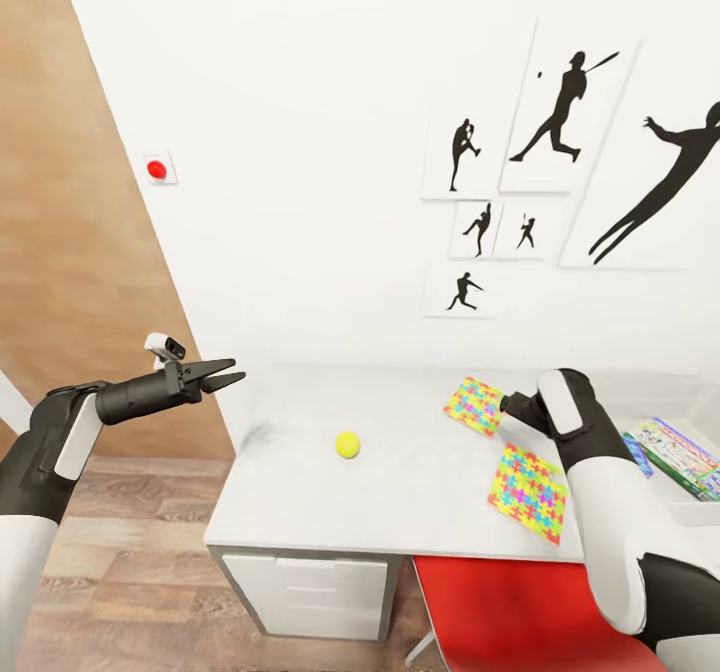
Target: Put all the toys in the child's room - the three board games (two on the bed and one on the table), the two jigsaw puzzles on the table, and the tennis ball on the table - inside the toy box on the table in the child's room.
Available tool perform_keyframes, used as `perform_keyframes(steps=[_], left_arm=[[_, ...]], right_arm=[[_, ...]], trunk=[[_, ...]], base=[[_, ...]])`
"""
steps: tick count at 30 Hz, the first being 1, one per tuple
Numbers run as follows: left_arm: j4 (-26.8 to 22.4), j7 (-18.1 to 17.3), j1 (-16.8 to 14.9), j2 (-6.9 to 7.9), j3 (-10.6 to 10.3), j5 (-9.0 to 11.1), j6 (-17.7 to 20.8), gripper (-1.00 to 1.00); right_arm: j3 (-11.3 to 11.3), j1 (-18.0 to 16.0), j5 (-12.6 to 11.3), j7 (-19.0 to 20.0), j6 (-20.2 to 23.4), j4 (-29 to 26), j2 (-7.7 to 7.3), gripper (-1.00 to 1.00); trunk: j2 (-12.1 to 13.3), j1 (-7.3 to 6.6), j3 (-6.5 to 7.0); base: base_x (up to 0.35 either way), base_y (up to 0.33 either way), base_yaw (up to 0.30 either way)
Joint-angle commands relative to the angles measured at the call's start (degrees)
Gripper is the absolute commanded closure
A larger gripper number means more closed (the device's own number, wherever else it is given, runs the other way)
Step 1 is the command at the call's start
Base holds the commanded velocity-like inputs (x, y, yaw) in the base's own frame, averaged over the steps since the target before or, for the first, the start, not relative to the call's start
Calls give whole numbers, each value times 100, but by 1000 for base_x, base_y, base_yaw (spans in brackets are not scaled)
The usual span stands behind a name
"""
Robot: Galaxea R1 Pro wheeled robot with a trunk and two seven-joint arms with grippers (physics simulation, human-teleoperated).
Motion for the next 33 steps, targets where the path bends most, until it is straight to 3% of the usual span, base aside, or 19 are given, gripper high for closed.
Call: perform_keyframes(steps=[1, 6, 26, 33], left_arm=[[0, -9, -5, 2, 0, 13, 46, -100], [0, -16, -5, 3, -14, 15, 47, -100], [0, -12, -5, 3, -12, 13, 47, -100], [0, -12, -5, 3, -4, 20, 47, -100]], right_arm=[[-1, -6, -66, -54, -18, 21, -24, -100], [4, -6, -72, -53, -100, 114, -132, -100], [-10, -6, -82, -52, -119, 150, -158, -100], [-15, -6, -83, -52, -119, 170, -164, -100]], trunk=[[-13, 3, -22], [-13, 3, -69], [-13, 3, -258], [-13, 3, -324]], base=[[26, 0, 0], [10, 0, 0], [1, 0, -7], [150, 43, 0]])
